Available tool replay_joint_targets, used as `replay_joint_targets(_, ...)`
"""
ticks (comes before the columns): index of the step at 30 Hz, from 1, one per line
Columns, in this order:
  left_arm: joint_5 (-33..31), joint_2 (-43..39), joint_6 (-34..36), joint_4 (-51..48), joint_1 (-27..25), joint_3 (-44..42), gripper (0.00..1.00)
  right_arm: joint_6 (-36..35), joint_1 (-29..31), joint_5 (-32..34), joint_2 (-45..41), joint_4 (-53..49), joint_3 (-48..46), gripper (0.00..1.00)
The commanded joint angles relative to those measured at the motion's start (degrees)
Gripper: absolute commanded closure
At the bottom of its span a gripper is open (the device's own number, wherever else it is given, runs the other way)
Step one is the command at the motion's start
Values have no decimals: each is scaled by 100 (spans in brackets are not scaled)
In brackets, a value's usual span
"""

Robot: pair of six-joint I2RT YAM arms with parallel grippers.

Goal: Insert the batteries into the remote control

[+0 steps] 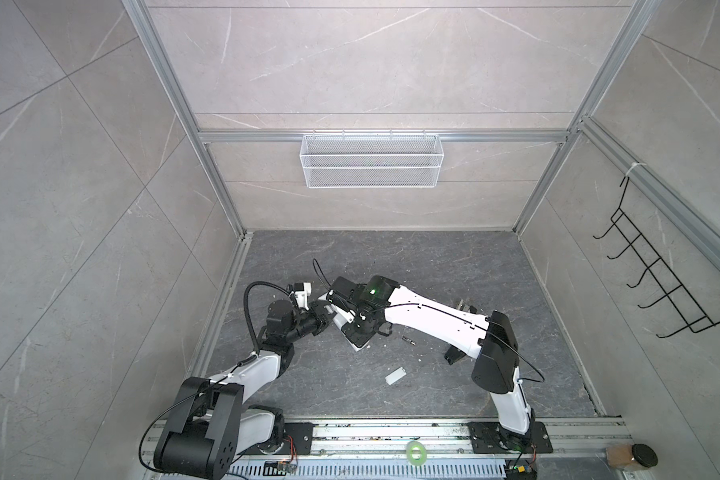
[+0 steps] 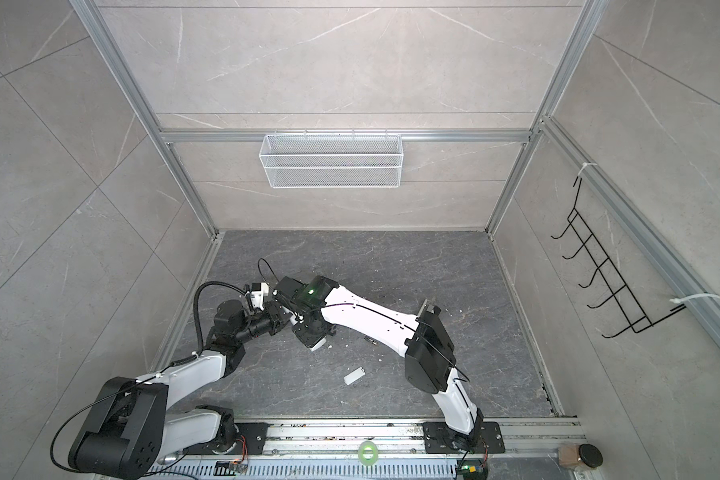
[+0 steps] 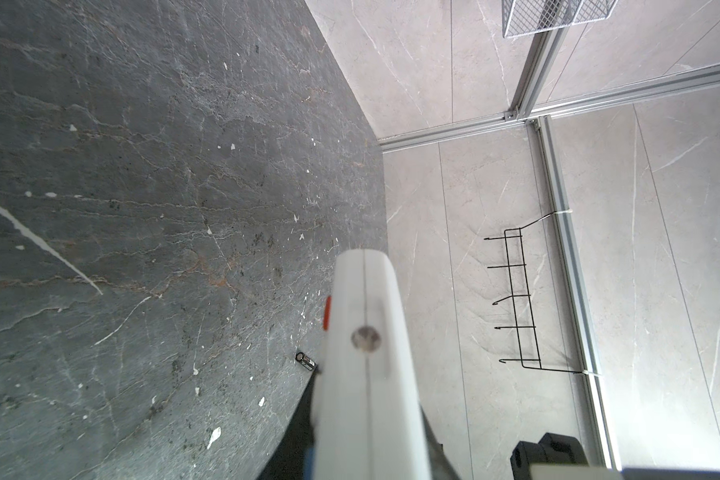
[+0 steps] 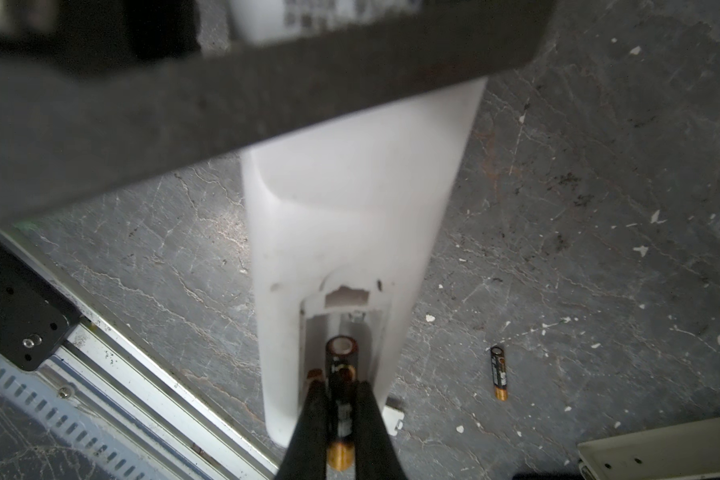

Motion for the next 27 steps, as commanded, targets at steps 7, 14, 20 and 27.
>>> replay_joint_targets(7, 318, 24, -354, 973, -18, -17, 100, 107, -57, 163, 192, -120, 112, 88)
replay_joint_targets(14, 344, 156, -497, 1260, -18, -46, 100, 133, -58, 233, 156, -99, 90, 83)
replay_joint_targets(20, 342, 127, -505, 1259, -18, -54, 100, 159, -56, 230, 130, -81, 83, 80)
replay_joint_targets(27, 348, 90, -501, 1240, -17, -81, 100, 183, -49, 260, 60, -57, 66, 73)
